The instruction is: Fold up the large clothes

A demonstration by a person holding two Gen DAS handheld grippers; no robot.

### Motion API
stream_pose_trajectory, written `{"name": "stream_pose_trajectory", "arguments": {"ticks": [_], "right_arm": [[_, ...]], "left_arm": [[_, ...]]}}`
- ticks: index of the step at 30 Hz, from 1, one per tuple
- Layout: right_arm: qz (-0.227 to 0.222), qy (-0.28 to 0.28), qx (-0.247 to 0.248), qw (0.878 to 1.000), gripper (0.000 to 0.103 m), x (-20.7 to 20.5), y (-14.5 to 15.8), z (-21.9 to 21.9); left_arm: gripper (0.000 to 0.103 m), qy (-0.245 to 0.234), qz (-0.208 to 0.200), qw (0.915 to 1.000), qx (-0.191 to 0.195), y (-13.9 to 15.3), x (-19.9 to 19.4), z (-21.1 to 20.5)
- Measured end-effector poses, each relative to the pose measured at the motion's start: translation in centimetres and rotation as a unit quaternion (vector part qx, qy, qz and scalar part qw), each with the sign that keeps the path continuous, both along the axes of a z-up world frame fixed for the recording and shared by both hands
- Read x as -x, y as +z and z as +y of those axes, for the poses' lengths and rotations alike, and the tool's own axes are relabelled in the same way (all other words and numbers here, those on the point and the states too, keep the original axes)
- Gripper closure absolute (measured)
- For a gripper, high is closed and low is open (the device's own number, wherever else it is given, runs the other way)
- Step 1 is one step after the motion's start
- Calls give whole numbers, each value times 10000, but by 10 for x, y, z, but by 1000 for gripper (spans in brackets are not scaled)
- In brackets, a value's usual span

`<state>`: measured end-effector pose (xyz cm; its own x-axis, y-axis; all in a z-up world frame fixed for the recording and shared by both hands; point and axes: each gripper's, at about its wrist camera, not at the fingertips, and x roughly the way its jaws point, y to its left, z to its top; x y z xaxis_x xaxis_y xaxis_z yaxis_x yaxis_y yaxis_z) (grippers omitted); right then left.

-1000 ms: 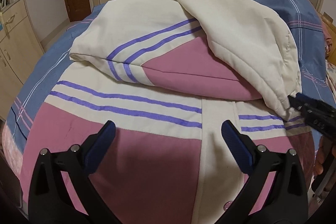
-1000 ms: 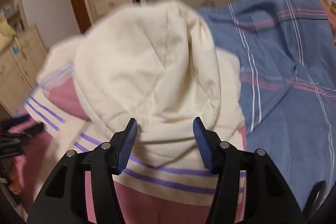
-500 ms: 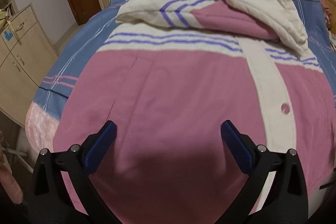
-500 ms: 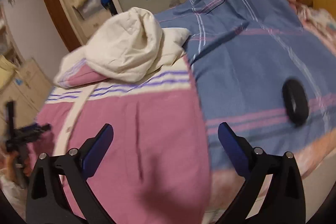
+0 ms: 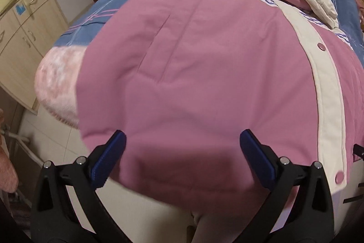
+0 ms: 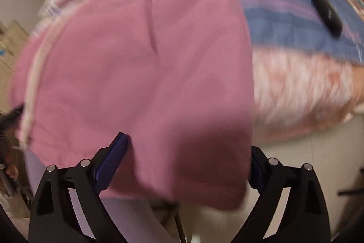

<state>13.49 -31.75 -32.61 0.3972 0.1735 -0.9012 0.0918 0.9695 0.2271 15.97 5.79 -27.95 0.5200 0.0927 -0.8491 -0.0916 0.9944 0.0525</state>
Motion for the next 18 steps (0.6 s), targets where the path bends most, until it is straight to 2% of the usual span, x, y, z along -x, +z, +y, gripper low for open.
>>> {"name": "stream_pose_trajectory", "arguments": {"ticks": [3,6,7,9,10,12,15,18], "right_arm": [[-502,-59,-421,9978,10,27,15,-17],[-1000,-301,-583,9928,10,50,22,-43],[-1073,-444,-704,9907,8,52,21,-53],[-1103,-748,-1170,9842,6,56,9,-75],[-1052,-969,-1502,9783,6,56,0,-86],[-947,-1240,-2061,9660,6,52,-16,-101],[-842,-1421,-2854,9441,6,44,-33,-113],[-709,-1344,-2895,9450,6,28,-40,-105]], "left_arm": [[2,175,-204,9994,-211,12,27,13],[2,521,-225,9983,-101,9,42,49],[2,673,-238,9974,68,10,45,64],[2,968,-415,9897,973,9,49,104],[2,1079,-476,9807,1562,6,47,125],[2,1305,-333,9605,2436,-10,38,156],[2,1407,-247,9383,3149,-27,26,176],[2,1270,-161,9253,3570,-35,16,175]]}}
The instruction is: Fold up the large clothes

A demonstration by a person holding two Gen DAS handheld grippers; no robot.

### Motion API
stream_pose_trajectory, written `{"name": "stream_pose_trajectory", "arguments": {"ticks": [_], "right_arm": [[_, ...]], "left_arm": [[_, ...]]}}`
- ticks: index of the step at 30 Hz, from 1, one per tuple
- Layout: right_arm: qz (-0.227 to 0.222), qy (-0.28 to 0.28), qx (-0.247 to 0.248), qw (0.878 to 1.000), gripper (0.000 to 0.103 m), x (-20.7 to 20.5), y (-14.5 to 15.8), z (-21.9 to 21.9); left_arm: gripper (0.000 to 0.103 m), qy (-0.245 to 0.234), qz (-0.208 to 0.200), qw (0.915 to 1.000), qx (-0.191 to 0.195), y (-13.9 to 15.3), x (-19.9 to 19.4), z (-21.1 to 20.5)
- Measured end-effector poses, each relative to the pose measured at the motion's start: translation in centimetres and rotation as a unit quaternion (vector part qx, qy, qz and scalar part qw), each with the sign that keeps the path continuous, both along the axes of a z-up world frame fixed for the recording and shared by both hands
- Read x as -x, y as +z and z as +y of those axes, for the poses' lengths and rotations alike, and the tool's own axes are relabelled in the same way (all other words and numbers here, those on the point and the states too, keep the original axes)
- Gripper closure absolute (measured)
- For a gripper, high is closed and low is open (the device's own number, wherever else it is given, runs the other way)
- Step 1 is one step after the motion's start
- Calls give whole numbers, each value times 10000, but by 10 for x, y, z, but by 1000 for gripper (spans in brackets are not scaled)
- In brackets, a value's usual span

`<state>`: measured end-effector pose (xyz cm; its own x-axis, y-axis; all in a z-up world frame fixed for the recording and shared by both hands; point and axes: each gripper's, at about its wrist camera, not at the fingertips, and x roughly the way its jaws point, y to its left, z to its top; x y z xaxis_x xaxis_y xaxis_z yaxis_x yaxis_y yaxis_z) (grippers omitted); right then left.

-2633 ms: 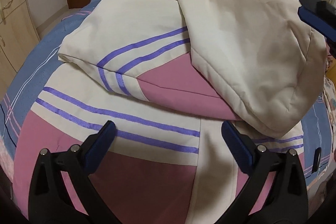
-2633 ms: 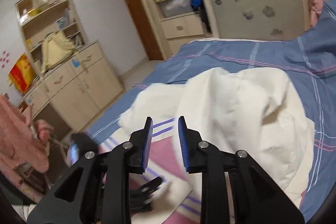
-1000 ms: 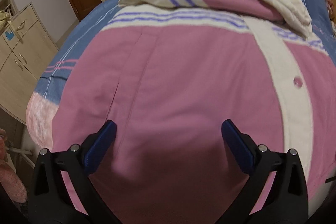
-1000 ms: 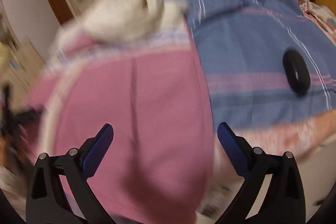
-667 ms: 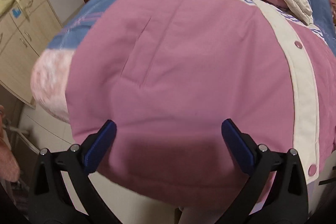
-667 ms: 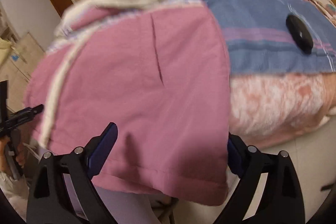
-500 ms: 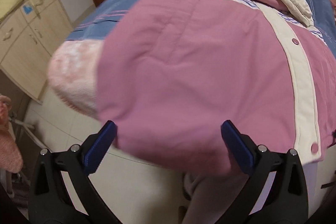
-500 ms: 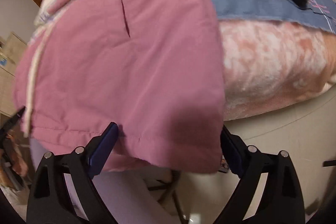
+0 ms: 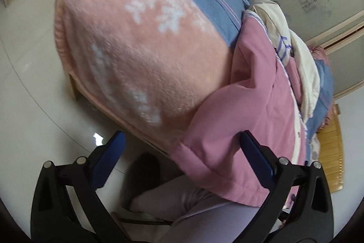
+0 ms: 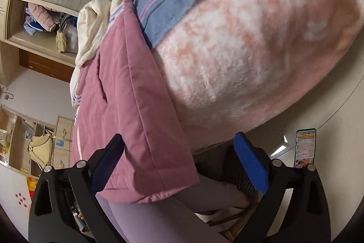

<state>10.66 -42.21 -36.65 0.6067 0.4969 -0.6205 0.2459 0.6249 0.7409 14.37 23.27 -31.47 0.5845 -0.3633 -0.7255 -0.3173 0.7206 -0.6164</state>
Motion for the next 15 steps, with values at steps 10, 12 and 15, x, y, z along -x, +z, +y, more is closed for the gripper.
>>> {"name": "stream_pose_trajectory", "arguments": {"ticks": [10,12,15], "right_arm": [[-454,495,-267,9974,89,-1,29,17],[-737,542,-172,9957,92,8,52,17],[-1174,705,-209,9904,94,9,92,19]], "left_arm": [[83,-402,-377,9967,597,16,15,-29],[90,-553,-694,9944,570,37,27,-32],[93,-662,-990,9917,491,73,32,-33]]}}
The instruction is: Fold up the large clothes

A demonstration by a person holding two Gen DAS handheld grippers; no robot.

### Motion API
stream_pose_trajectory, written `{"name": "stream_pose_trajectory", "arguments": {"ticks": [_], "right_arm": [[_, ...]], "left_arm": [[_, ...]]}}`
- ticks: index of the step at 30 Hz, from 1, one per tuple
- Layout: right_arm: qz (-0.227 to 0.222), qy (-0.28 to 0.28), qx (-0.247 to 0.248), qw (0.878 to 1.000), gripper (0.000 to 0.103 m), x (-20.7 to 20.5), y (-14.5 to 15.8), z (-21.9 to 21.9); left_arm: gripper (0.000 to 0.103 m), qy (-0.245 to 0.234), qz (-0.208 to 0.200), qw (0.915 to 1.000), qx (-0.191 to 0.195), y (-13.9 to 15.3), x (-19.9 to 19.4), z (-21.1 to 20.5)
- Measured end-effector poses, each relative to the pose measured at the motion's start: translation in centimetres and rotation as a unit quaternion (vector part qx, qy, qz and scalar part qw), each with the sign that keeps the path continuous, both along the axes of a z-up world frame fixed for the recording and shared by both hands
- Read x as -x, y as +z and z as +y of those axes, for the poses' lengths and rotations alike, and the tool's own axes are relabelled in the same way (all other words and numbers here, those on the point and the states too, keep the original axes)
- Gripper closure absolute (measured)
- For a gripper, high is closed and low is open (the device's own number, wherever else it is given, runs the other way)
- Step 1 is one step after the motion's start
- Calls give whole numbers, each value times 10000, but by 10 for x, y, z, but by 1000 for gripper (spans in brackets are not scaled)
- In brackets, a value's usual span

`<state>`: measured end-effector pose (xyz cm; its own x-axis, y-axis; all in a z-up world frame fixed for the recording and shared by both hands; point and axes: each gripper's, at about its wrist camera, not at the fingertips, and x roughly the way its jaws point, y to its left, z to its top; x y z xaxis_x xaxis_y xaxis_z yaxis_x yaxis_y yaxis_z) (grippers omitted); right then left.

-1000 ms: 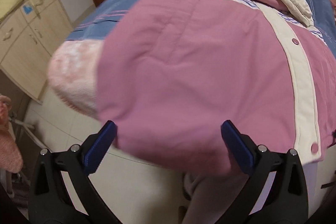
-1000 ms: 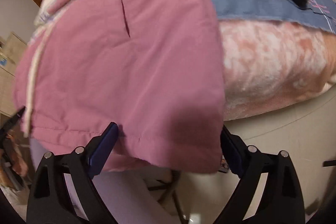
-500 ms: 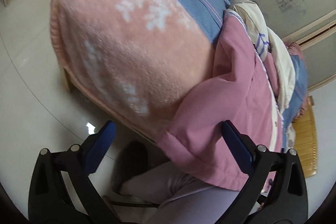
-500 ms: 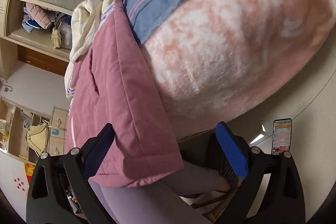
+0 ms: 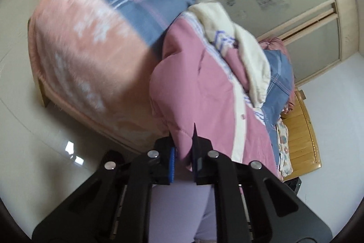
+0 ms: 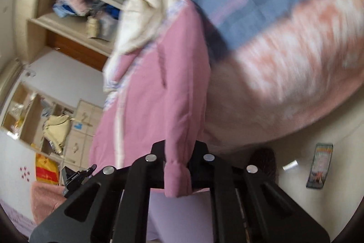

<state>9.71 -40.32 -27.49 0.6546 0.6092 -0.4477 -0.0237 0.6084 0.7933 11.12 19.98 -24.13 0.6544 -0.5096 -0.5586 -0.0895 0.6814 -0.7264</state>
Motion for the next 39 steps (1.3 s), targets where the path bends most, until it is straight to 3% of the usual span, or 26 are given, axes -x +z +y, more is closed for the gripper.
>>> {"name": "stream_pose_trajectory", "arguments": {"ticks": [3,8,10,15,19,23,25,28,31,34,35,36,37,38,39], "right_arm": [[-531,163,-101,9984,94,-22,52,1],[-1313,28,53,9913,95,-81,142,-3],[-1382,-50,88,9903,95,-100,157,-15],[-1249,-278,-73,9917,95,-203,187,-22],[-987,-443,94,9941,95,-294,197,-27],[-603,-654,166,9959,94,-375,173,-29],[-256,-733,306,9965,93,-413,141,-29],[229,-629,312,9973,82,-459,82,-29],[388,-424,-398,9976,79,-478,34,-36],[442,-153,-1325,9901,71,-480,8,-57],[423,-143,-1388,9893,61,-475,10,-66],[352,-150,-1385,9896,57,-470,16,-72],[246,-149,-1352,9904,52,-464,25,-80],[128,-216,-1228,9921,48,-455,38,-89],[14,-380,-936,9949,45,-445,54,-96]], "left_arm": [[93,-153,-313,9982,489,43,-23,8],[92,-193,-955,9952,36,134,-83,-2],[92,-120,-990,9949,141,157,-114,-1],[90,200,-875,9955,300,196,-223,-4],[86,308,-778,9965,-48,213,-299,-15],[79,397,-474,9973,-396,197,-383,-23],[77,408,-206,9977,-493,171,-416,-24],[72,450,417,9972,-438,109,-464,-24],[71,406,704,9965,-184,55,-483,-20],[69,277,559,9961,625,41,-480,5],[64,351,503,9948,814,44,-474,18],[50,729,517,9943,588,55,-464,36],[14,1236,537,9908,127,68,-451,53],[7,1924,347,9801,-344,91,-428,72],[7,2136,104,9756,-498,106,-413,80]]}}
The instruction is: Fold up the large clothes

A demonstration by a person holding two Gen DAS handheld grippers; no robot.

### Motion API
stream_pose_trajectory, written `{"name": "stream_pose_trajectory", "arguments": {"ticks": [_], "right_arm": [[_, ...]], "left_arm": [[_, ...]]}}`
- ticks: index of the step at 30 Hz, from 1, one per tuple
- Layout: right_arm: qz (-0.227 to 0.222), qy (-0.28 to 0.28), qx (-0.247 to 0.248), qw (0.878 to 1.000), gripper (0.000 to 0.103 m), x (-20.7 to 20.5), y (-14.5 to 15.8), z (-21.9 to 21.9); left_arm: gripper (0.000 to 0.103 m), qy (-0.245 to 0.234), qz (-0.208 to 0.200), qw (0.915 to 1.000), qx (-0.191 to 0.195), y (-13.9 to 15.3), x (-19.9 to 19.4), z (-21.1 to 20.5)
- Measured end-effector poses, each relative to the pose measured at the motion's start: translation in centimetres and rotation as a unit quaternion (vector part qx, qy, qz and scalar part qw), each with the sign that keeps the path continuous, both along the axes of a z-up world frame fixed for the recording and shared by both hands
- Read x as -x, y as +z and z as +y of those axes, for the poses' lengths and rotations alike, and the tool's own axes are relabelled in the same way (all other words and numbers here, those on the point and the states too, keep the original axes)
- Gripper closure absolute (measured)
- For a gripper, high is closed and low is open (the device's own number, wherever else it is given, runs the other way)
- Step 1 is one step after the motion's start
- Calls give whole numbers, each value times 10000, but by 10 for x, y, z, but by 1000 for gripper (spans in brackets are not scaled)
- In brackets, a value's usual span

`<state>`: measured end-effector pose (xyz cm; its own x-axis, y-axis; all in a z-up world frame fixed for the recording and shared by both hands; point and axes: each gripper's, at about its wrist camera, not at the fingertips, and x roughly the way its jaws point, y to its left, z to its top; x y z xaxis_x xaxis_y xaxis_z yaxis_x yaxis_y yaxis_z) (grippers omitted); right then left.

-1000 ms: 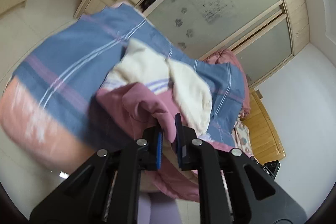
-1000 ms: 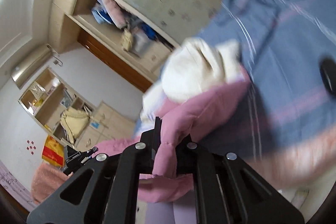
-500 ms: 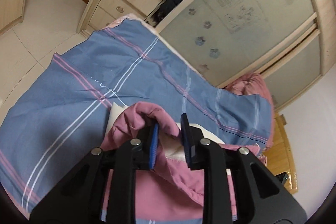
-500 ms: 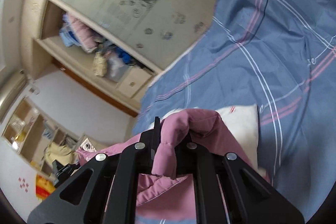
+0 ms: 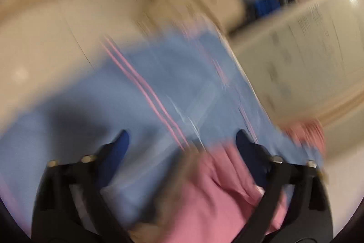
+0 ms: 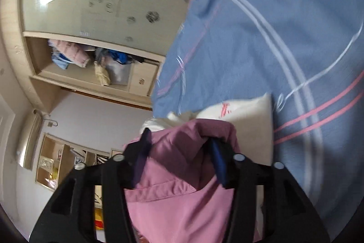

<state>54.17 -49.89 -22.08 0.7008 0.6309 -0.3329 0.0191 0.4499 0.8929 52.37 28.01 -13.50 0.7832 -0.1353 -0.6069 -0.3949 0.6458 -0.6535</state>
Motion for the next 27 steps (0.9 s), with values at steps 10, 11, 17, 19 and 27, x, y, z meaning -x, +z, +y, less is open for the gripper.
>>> {"name": "stream_pose_trajectory", "arguments": {"ticks": [10,11,17,19,27], "right_arm": [[-1709,-180,3698,9131,12,92,126,133],[-1668,193,4062,8982,22,89,120,170],[-1485,895,5436,8212,29,46,83,297],[-1262,739,5540,8196,29,18,77,300],[-96,-348,5305,8469,18,-87,40,206]], "left_arm": [[13,-1798,-679,9404,-2806,80,79,-192],[19,-2038,-629,9294,-3013,77,79,-217],[33,-3024,79,8479,-4354,14,37,-359],[33,-2988,330,8439,-4443,-3,14,-366],[19,-1387,1547,8617,-4630,-25,-111,-257]]}}
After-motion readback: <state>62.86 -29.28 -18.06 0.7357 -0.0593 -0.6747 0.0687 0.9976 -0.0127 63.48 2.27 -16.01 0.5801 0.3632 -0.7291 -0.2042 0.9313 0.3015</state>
